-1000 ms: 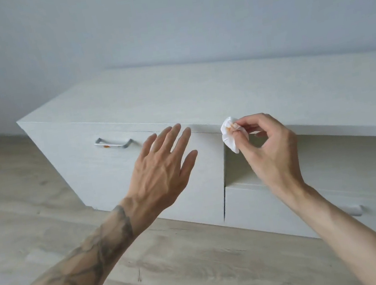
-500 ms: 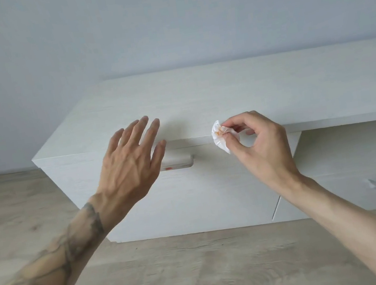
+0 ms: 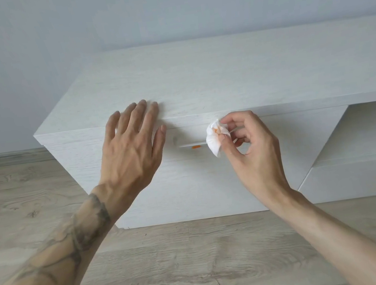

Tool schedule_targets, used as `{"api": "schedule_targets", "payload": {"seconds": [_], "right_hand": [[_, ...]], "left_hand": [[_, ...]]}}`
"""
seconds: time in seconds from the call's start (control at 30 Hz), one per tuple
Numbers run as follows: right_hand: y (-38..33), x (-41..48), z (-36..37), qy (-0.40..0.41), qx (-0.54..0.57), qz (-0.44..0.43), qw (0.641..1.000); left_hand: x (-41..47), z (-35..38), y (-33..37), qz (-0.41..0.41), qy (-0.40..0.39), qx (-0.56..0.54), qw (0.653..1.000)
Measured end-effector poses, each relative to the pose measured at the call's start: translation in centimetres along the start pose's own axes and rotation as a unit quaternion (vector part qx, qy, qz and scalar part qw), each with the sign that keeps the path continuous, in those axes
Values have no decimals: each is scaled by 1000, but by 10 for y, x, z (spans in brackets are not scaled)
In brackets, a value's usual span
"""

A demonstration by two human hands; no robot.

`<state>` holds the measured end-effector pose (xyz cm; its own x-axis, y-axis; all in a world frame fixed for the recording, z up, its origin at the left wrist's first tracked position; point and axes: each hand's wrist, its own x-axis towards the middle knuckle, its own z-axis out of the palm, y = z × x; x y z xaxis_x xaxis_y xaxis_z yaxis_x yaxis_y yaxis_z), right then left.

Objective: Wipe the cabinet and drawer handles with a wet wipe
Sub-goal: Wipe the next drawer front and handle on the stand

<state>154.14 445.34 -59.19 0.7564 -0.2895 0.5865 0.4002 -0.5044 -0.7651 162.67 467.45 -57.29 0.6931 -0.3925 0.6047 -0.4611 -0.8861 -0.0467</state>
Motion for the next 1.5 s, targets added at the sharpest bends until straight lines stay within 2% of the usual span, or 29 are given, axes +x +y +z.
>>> {"api": "schedule_targets", "payload": {"seconds": [0.23,0.43,0.57,0.7,0.97,1.17,1.33,1.5], "right_hand": [[25,-10,14,34,-72,-44,996],[38,-10,15,36,-115,-97,988],[47,-1,12,54,-167,-166,970],[59,1,4,58,-176,-239,953],[61,7,19,45,-166,-289,942],[65,2,12,64,-167,-255,950],[60,5,27,53,-160,-278,946],[62,1,27,67,-153,-257,952]], "left_hand": [[-2,19,-3,6,81,-7,997],[-7,39,-5,5,120,21,993],[-8,52,-7,3,151,30,988],[-4,66,-5,-9,191,31,981],[0,79,-8,-10,225,34,974],[2,85,-11,-5,239,35,970],[4,86,-12,-4,245,33,969],[3,85,-11,-4,242,31,970]]}}
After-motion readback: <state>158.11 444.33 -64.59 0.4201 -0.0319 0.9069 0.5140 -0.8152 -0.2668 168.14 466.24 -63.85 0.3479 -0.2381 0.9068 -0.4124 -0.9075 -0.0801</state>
